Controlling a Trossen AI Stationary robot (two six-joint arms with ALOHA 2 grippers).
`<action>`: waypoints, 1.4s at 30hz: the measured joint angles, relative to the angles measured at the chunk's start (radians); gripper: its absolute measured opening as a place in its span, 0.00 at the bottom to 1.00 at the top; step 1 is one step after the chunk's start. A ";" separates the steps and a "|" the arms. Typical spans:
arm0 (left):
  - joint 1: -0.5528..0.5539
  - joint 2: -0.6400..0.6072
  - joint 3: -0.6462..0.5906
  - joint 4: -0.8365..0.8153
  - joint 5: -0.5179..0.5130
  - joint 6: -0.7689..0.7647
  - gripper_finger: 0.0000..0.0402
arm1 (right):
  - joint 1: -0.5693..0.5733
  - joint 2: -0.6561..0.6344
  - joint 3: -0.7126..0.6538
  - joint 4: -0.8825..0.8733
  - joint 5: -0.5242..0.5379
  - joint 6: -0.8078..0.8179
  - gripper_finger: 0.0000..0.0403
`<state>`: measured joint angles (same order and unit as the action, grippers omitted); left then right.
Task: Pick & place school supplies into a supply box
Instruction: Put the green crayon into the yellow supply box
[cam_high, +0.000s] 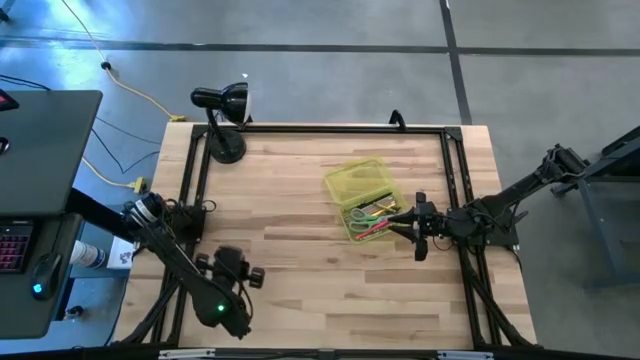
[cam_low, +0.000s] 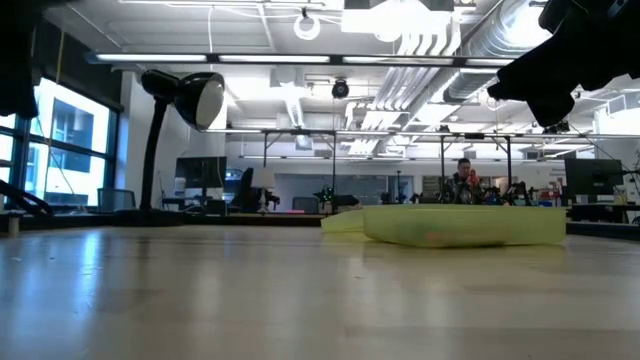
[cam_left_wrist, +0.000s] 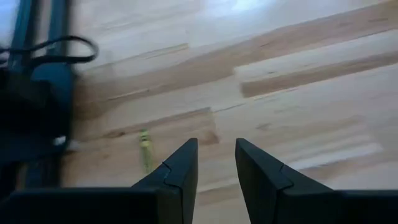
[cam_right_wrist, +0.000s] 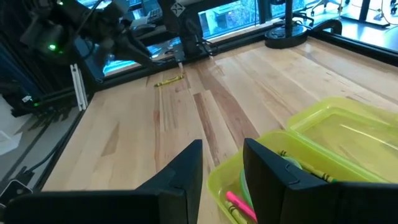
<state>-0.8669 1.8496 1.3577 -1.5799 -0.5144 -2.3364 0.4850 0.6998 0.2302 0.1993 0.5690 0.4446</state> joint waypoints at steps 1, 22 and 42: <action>0.002 0.000 -0.017 0.007 0.014 -0.005 0.34 | 0.000 0.000 0.000 0.000 0.000 0.000 0.23; -0.085 0.021 -0.320 0.255 0.159 -0.080 0.34 | -0.001 0.000 0.000 0.035 0.065 0.000 0.23; -0.084 0.018 -0.522 0.521 -0.024 -0.104 0.34 | -0.001 0.000 0.000 0.059 0.081 0.002 0.23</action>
<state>-0.9504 1.8680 0.8356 -1.0590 -0.5387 -2.4401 0.4843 0.6998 0.2298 0.2581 0.6501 0.4467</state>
